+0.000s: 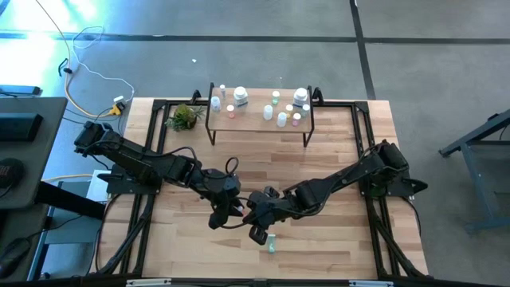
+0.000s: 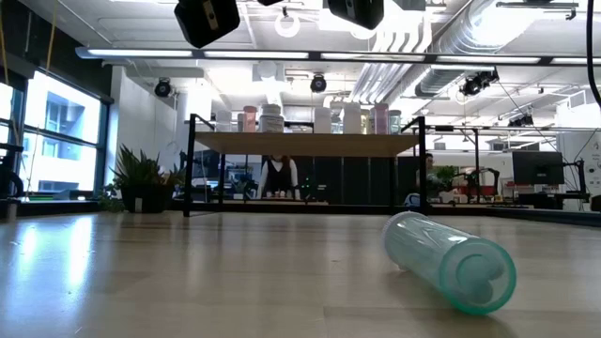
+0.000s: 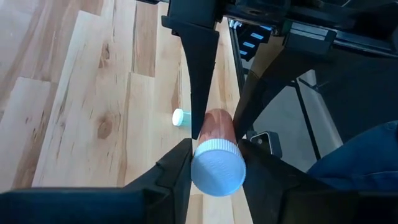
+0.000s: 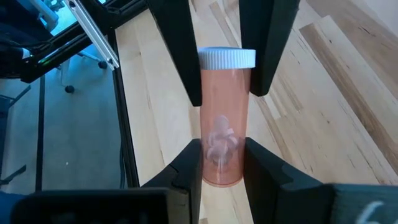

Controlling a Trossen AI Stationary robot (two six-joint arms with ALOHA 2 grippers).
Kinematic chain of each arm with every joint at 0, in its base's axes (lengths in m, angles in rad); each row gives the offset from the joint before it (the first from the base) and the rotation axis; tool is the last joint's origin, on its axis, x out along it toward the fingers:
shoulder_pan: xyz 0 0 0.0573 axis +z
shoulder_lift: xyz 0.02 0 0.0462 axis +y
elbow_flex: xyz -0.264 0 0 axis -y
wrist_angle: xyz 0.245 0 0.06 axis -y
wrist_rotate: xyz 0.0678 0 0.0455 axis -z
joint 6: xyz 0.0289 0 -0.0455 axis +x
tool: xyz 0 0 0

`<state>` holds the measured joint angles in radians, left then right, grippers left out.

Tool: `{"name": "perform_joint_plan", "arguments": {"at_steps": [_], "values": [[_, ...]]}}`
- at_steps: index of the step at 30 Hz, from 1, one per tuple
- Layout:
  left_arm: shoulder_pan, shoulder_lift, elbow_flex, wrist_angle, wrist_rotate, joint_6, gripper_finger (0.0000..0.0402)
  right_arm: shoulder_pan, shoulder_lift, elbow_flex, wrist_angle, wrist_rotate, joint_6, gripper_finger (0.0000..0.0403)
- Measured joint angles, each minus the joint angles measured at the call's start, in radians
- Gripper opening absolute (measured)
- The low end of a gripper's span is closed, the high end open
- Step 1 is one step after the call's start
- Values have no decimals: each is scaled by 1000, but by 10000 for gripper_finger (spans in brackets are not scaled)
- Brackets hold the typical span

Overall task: Pick and place medicine bottles onto shelf by color
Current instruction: Put the orange pill bottle on the shelf

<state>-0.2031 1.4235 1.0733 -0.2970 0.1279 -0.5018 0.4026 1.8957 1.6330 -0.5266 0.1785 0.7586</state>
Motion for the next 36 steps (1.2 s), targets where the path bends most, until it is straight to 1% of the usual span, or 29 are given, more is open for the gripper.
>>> {"name": "perform_joint_plan", "arguments": {"at_steps": [11,15,20,23,25,31,36], "values": [[-1,0,0,1,-6,-3,110,-2,0,0,-1,-17,-8,78],[-1,0,0,2,-6,-2,110,-2,0,0,-2,-16,-8,101],[-1,0,0,-5,-6,-2,110,-7,0,0,-6,-10,-8,152],[0,0,0,-50,-10,-2,110,-19,0,0,-26,-11,-12,180],[0,0,0,-90,-30,-2,110,-32,0,0,-42,-27,-24,192],[1,0,0,-178,-104,-11,110,-72,0,0,-48,-98,-45,201],[21,0,0,-231,-110,-10,110,-90,-7,0,-100,-99,-54,201]]}}
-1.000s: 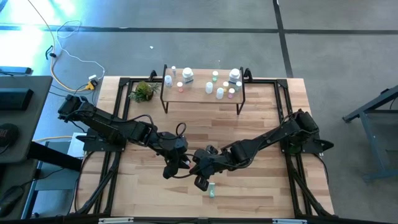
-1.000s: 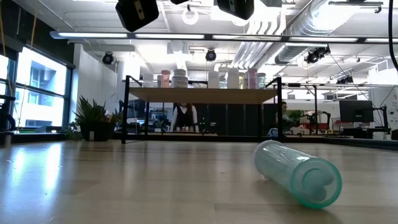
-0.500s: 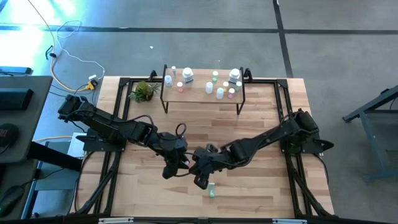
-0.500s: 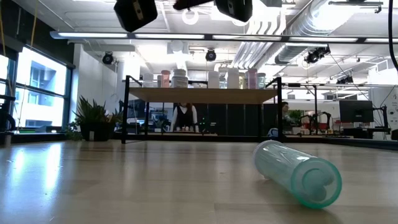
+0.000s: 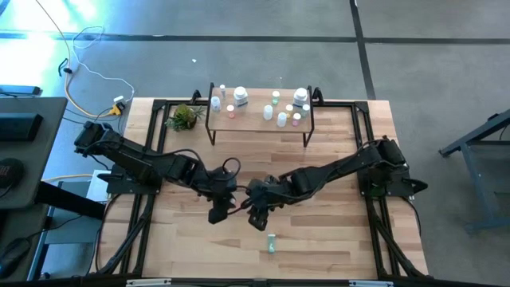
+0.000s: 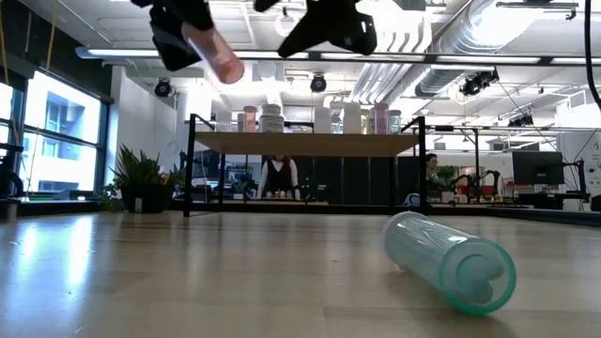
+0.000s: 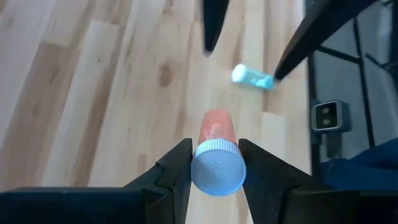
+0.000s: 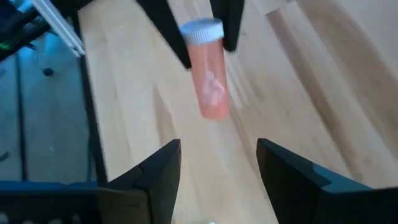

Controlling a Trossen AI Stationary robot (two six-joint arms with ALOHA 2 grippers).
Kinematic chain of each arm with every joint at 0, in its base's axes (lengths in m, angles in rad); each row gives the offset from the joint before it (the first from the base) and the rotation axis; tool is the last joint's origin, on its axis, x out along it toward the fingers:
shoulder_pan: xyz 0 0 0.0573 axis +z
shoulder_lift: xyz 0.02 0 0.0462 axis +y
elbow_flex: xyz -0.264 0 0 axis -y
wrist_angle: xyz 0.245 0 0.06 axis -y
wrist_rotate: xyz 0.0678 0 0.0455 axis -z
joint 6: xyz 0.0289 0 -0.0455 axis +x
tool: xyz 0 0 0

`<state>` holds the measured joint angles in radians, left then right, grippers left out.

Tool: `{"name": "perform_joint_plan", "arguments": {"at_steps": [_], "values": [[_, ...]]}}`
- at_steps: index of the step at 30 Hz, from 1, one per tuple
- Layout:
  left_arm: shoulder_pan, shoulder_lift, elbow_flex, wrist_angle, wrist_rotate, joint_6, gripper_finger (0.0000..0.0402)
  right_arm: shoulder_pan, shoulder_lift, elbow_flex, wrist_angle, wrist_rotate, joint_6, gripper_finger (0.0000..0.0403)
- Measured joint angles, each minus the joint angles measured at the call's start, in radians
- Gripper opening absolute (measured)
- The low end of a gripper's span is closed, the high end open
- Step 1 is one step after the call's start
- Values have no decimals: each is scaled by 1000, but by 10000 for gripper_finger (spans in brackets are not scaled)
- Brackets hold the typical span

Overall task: Pick and place medicine bottles onto shelf by color
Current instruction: Put the orange pill bottle on the shelf

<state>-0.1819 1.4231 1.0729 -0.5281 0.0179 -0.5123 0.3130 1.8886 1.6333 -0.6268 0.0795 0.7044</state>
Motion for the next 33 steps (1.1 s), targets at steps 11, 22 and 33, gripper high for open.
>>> {"name": "perform_joint_plan", "arguments": {"at_steps": [11,22,33], "values": [[122,-18,0,-78,-4,91,110,-23,-77,0,-133,126,-29,201],[298,-19,9,-128,7,251,110,-134,-146,1,-230,154,-59,201],[485,-21,166,-282,3,458,110,-257,-241,1,-266,158,-85,201]]}}
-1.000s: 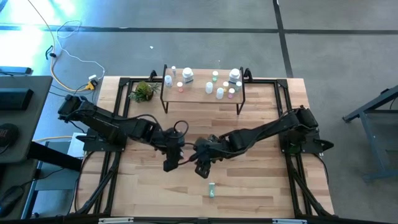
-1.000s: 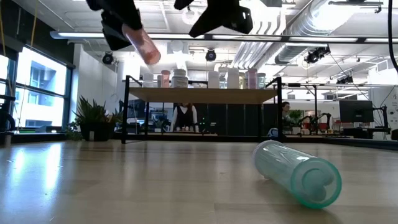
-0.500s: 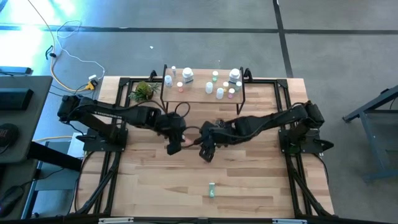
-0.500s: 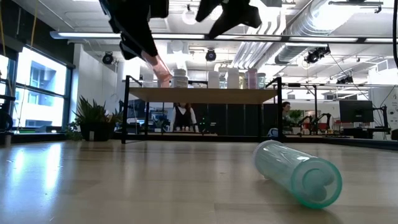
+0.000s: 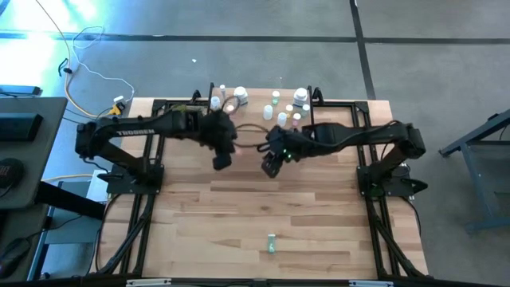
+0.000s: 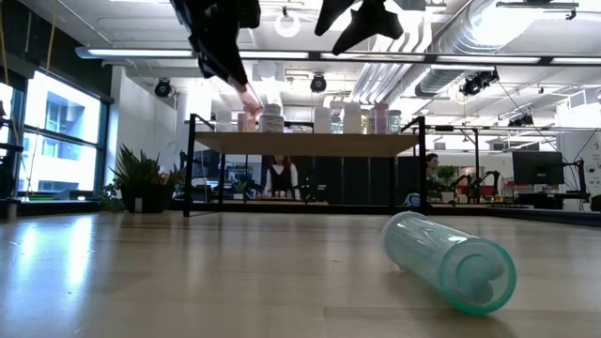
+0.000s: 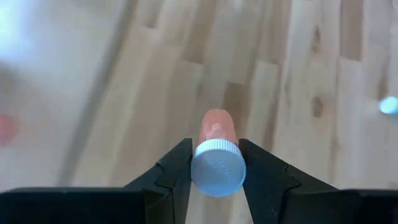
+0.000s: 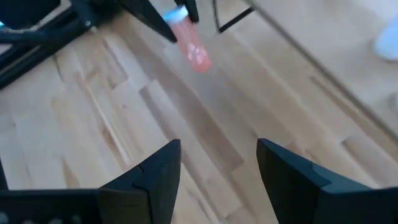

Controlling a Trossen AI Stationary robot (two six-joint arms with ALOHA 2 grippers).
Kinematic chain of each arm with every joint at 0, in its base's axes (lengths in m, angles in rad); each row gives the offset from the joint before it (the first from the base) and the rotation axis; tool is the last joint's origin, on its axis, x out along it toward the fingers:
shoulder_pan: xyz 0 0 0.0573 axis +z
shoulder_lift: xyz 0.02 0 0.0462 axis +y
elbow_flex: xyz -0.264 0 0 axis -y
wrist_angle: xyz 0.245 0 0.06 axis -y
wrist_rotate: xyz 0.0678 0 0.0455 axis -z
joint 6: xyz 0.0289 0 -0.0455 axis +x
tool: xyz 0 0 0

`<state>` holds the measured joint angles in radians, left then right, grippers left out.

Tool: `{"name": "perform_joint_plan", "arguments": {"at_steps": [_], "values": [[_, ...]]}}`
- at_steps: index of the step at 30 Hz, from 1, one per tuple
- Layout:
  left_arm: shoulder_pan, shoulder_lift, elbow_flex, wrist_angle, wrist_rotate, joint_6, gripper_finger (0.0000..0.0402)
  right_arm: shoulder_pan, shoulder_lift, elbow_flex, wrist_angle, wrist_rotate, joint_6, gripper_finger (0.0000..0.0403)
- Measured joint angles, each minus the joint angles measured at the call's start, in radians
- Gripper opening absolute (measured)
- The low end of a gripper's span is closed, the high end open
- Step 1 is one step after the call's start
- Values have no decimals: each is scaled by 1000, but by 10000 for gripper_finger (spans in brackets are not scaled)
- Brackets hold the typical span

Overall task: Pick and place medicine bottles onto shelf by color
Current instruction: Put the orange pill bottle on the shelf

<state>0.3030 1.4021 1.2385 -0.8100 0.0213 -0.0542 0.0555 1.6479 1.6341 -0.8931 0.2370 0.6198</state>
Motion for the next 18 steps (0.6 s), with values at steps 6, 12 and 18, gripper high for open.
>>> {"name": "perform_joint_plan", "arguments": {"at_steps": [6,12,18], "values": [[89,0,120,-81,-7,120,110,-58,-22,0,-4,0,0,201],[174,0,215,-122,-12,233,110,-95,-26,0,-10,1,-18,201],[245,0,300,-202,-16,322,110,-127,-26,0,-10,0,-18,201]]}}
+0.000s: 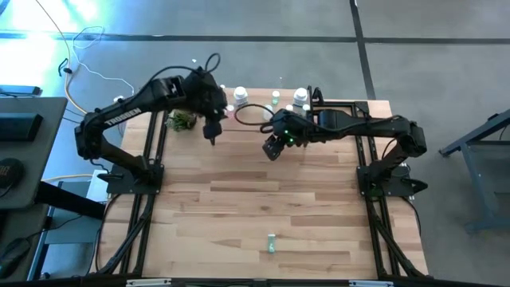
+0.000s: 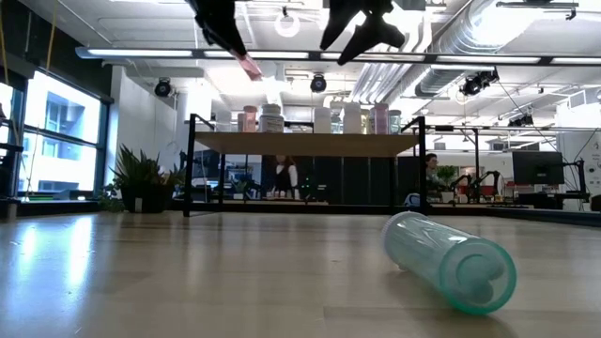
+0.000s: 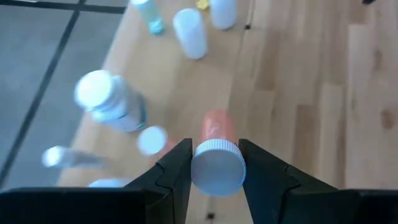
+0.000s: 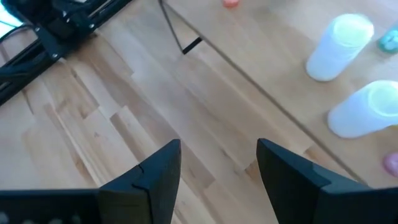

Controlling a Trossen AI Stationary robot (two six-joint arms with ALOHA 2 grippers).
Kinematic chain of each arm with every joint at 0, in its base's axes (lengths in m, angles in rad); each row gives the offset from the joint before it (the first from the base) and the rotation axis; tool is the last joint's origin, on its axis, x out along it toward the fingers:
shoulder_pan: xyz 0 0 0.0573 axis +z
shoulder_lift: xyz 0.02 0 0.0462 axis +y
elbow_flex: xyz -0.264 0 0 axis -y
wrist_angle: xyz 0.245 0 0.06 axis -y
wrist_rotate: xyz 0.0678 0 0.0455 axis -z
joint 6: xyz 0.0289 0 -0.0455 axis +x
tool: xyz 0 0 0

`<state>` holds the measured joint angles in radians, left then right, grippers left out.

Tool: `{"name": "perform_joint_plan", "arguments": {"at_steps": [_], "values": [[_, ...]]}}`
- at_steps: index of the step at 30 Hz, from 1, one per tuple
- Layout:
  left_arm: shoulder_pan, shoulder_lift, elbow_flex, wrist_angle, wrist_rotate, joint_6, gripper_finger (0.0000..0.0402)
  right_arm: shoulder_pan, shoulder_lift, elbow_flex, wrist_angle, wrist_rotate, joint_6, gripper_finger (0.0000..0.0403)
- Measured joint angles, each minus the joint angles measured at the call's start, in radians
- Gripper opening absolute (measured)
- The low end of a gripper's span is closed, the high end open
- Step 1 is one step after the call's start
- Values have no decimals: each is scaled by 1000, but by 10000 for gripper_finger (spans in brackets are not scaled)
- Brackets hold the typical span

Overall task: Pick and place medicine bottles onto shelf by color
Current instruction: Put the orange pill bottle on the shelf

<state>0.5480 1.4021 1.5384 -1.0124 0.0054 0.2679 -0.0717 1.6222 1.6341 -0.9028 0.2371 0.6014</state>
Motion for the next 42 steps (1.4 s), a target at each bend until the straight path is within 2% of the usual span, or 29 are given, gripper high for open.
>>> {"name": "perform_joint_plan", "arguments": {"at_steps": [8,15,28,42], "values": [[88,0,80,-142,-106,102,110,-39,0,0,0,0,0,201],[144,37,81,-204,-98,103,110,-62,0,0,1,0,2,201],[104,163,81,-259,-73,147,110,-66,1,0,1,8,2,201],[82,229,81,-321,-112,151,110,-58,1,0,1,8,1,201]]}}
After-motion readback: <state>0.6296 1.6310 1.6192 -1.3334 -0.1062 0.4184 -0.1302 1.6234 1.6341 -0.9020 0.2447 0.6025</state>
